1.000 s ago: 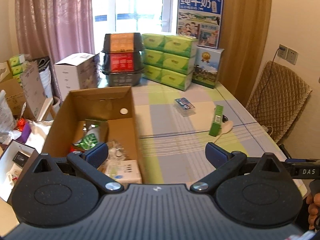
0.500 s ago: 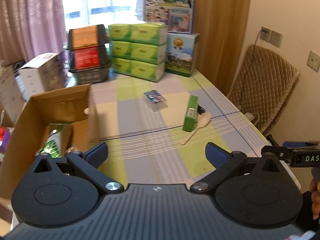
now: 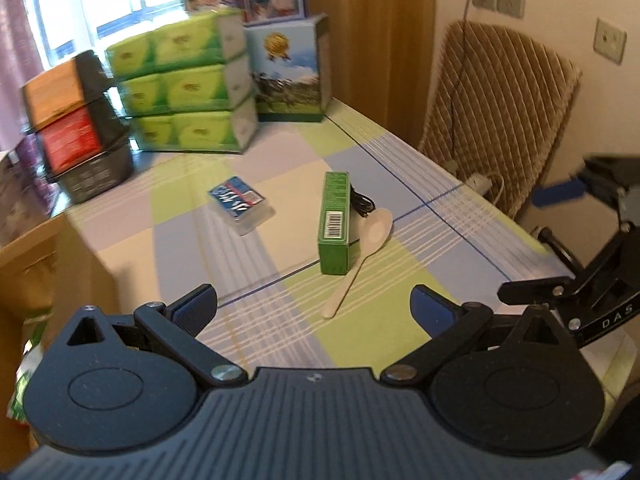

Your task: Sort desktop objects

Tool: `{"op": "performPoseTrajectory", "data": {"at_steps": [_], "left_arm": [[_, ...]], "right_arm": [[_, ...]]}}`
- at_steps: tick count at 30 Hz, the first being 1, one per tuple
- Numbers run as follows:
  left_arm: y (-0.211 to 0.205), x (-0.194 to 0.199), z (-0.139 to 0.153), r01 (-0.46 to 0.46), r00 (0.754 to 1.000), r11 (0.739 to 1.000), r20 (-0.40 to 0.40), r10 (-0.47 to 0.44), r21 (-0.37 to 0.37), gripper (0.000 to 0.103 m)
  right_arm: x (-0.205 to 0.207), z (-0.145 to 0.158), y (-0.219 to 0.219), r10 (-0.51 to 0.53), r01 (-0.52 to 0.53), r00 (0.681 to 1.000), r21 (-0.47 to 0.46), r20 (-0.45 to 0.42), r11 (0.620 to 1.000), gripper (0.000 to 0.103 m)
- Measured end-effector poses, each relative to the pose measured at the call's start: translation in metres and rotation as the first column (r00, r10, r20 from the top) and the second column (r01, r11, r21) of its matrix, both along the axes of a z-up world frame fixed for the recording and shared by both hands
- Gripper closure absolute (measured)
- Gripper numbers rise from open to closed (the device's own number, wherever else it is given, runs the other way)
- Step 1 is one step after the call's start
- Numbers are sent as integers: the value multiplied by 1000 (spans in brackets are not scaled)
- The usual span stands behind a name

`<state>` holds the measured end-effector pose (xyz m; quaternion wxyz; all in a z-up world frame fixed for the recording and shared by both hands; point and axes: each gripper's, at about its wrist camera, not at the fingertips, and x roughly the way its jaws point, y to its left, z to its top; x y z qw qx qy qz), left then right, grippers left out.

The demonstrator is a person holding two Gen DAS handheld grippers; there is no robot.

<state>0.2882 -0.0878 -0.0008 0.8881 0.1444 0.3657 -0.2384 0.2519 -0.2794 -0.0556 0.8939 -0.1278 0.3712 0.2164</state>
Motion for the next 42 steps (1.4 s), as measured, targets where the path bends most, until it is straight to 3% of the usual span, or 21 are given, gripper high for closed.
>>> {"op": "performPoseTrajectory", "data": {"at_steps": [8, 13, 16, 22, 26, 30, 35, 40, 42], "left_arm": [[-31, 50, -34, 73, 997, 997, -41, -72, 35, 10], [-48, 80, -49, 106, 993, 994, -58, -104, 34, 22], [-56, 96, -58, 113, 991, 993, -77, -111, 34, 26], [-69, 119, -78, 134, 984, 990, -125, -130, 29, 45], [-67, 126, -83, 141, 979, 990, -153, -135, 26, 78], [-51, 119, -78, 73, 985, 996, -162, -64, 51, 78], [-21, 98, -69, -5, 985, 1000, -172, 8, 19, 78], [3, 69, -67, -54, 986, 999, -159, 52, -5, 78], [11, 57, -68, -73, 986, 997, -148, 71, -9, 78]], "right_arm": [[51, -32, 0, 188, -183, 982, -142, 23, 973, 3], [79, -42, 4, 276, -270, 961, -186, 9, 945, 13], [87, -50, 11, 351, -341, 936, -244, 0, 908, 21], [100, -76, 21, 493, -473, 869, -369, -45, 800, 30], [109, -86, 29, 541, -514, 839, -414, -61, 751, 35], [121, -88, 38, 569, -543, 819, -421, -74, 727, 43], [135, -94, 55, 619, -609, 774, -425, -134, 669, 43], [160, -93, 61, 593, -610, 787, -367, -173, 703, 43], [172, -91, 60, 552, -590, 807, -321, -208, 741, 43]]}}
